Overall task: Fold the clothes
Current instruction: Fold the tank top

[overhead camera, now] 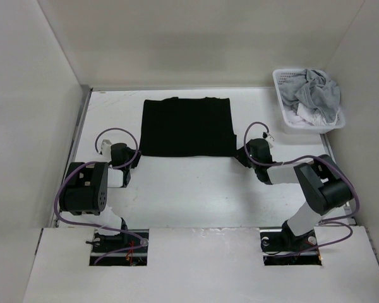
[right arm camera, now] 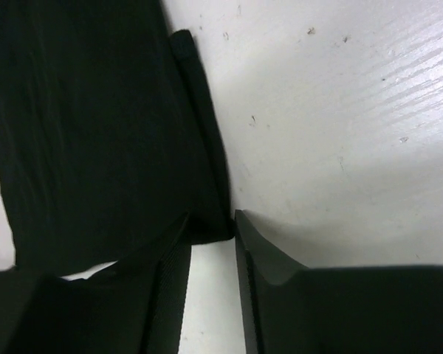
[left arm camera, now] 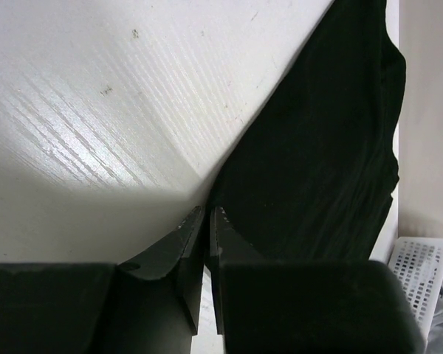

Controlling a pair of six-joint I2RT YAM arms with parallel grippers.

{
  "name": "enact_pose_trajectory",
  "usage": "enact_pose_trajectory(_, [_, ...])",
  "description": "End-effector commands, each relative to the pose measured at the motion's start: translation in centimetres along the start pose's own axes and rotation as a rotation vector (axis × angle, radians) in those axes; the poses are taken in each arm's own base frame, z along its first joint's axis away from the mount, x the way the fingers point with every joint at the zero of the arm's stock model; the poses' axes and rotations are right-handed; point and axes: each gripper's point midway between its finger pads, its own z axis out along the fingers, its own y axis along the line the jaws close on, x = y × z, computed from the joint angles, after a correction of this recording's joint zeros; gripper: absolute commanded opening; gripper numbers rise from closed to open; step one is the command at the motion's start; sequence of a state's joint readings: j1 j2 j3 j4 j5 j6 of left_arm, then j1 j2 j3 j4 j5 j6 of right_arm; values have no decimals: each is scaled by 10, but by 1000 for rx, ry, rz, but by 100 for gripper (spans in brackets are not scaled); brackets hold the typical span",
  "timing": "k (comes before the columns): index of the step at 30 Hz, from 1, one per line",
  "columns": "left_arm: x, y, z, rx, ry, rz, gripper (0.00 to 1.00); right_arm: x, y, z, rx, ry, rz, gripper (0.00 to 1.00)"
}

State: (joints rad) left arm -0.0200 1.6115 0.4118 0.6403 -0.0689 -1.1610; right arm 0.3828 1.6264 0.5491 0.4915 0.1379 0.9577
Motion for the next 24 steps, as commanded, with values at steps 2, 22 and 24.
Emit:
enact_pose_trajectory(2, [4, 10, -1, -27, 9, 7, 4, -6, -3, 8, 3, -28, 63, 24])
enact_pose_trajectory(22, [-80, -162, -286, 546, -235, 199, 0, -111, 114, -298, -338, -362, -232, 1])
enact_pose_trajectory(24, [-81, -174, -312, 592, -229, 196, 0, -119, 122, -331, -373, -363, -234, 1])
